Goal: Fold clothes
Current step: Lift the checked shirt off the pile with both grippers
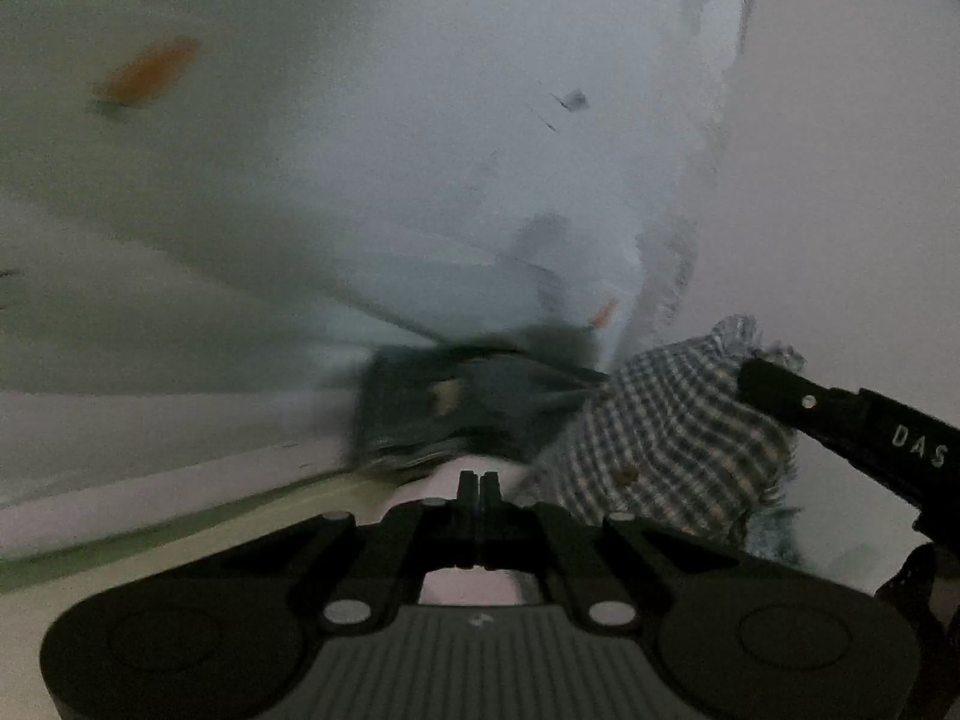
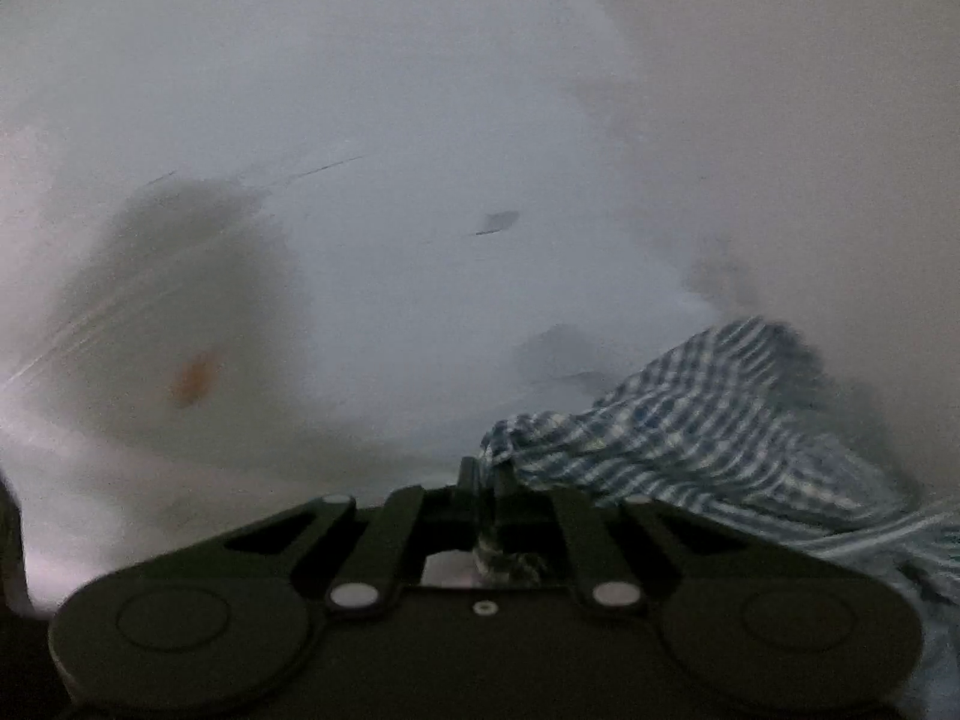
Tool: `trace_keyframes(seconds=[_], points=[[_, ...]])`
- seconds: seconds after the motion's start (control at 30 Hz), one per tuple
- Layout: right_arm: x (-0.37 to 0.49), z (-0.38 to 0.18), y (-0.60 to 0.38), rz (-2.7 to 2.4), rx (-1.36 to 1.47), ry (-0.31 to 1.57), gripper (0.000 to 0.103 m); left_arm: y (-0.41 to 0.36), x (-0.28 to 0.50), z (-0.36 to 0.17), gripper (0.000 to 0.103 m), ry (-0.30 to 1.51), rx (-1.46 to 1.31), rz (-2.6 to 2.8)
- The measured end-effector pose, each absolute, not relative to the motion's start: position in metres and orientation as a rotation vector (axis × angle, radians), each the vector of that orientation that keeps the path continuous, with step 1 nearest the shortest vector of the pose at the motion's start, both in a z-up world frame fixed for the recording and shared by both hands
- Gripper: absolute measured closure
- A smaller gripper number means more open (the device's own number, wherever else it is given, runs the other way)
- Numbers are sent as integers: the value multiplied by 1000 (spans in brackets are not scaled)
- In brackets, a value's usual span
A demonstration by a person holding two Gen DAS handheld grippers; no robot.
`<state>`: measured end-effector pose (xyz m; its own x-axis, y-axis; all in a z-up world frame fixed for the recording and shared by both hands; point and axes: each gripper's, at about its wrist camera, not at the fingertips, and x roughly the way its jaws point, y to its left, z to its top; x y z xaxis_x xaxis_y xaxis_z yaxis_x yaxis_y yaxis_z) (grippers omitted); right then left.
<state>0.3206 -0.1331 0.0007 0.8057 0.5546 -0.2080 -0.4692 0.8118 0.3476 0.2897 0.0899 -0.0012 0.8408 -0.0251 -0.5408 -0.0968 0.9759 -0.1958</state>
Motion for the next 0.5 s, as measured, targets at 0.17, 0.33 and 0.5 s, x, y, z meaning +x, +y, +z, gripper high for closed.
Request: trace_keyframes(seconds=[0.17,0.33,0.5], points=[[249,-26,-76,827,343,518,98,130,183,-2,103,612,-255,189],[178,-92,-17,927,201,851,86,171,85,-36,103,734,-356,351],[133,-104,-22,872,4,830,51,185,19,-63,103,818,-405,442]])
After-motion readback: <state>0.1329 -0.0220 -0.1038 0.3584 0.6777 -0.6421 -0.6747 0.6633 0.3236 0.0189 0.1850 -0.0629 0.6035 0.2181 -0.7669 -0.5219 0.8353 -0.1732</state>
